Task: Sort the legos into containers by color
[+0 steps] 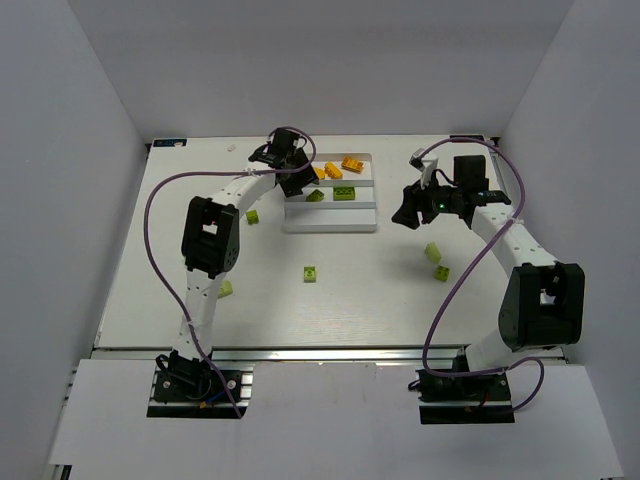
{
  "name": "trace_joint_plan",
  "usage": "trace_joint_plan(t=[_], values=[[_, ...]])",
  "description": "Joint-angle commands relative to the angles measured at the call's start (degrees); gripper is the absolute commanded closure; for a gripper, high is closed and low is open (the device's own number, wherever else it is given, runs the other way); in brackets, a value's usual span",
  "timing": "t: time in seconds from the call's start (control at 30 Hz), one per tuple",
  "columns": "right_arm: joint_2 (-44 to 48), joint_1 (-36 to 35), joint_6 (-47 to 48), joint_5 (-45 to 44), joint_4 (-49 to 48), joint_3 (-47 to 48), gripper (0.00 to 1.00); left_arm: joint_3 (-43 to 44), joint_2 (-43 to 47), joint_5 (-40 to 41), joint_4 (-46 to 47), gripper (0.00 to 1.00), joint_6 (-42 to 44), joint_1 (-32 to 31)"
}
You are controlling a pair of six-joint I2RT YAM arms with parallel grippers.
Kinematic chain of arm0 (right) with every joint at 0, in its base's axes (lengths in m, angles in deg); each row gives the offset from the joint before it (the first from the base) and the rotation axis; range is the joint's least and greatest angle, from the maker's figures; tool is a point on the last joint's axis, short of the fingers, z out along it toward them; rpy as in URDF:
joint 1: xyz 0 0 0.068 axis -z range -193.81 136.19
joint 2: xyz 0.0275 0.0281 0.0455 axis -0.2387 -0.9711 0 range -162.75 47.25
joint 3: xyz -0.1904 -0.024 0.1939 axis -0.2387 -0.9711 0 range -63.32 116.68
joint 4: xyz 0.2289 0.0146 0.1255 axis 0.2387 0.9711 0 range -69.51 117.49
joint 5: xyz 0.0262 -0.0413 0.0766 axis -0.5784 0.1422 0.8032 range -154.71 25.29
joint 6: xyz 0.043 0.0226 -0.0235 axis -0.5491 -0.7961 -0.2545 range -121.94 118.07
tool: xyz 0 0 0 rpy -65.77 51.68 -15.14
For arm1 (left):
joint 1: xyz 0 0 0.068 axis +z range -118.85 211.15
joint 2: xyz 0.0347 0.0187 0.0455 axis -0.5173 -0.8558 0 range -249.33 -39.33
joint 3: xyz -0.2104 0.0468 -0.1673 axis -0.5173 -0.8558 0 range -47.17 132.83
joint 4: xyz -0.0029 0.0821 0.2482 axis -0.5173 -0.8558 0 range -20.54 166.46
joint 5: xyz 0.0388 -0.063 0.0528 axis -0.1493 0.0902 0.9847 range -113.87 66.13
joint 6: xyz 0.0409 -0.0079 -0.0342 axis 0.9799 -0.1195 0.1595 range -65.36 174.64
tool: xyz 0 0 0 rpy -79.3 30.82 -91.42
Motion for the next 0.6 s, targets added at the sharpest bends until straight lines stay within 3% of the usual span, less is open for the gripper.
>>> trace_joint_plan(t=[0.0, 0.17, 0.3, 0.37, 0.43, 0.47, 0.5, 0.57], values=[[0.34, 0.42, 1.7, 0.02, 0.99, 1.22, 0.37, 2.74, 6.08, -0.95, -0.9, 0.34, 1.24, -0.15], [0.43, 0.24, 2.58, -0.07, 1.69, 1.48, 0.37, 5.04, 11.7, 0.71, -3.8, 0.41, 3.0, 0.55], [-0.01, 0.16, 2.76, -0.24, 2.22, 1.66, 0.38, -5.81, 21.79, 6.51, -9.5, 0.81, 3.97, 1.6], [-0.19, 0.16, 2.67, -0.51, 2.4, 1.57, 0.38, -11.11, 25.14, 10.1, -11.18, 0.84, 4.06, 1.61], [-0.54, -0.02, 2.67, -0.68, 2.66, 1.48, 0.38, -18.38, 28.92, 11.44, -13.12, 0.69, 3.71, 2.13], [-0.63, -0.11, 2.58, -0.6, 2.75, 1.48, 0.38, -20.34, 29.81, 13.18, -14.51, 0.57, 3.45, 2.13], [-0.72, -0.02, 2.5, -0.68, 2.92, 1.57, 0.38, -22.1, 30.69, 14.16, -15.14, 0.39, 3.44, 2.13], [-1.07, -0.11, 2.49, -0.86, 3.1, 1.66, 0.37, -25.45, 32.01, 17.57, -16.71, 0.28, 3.62, 2.13]])
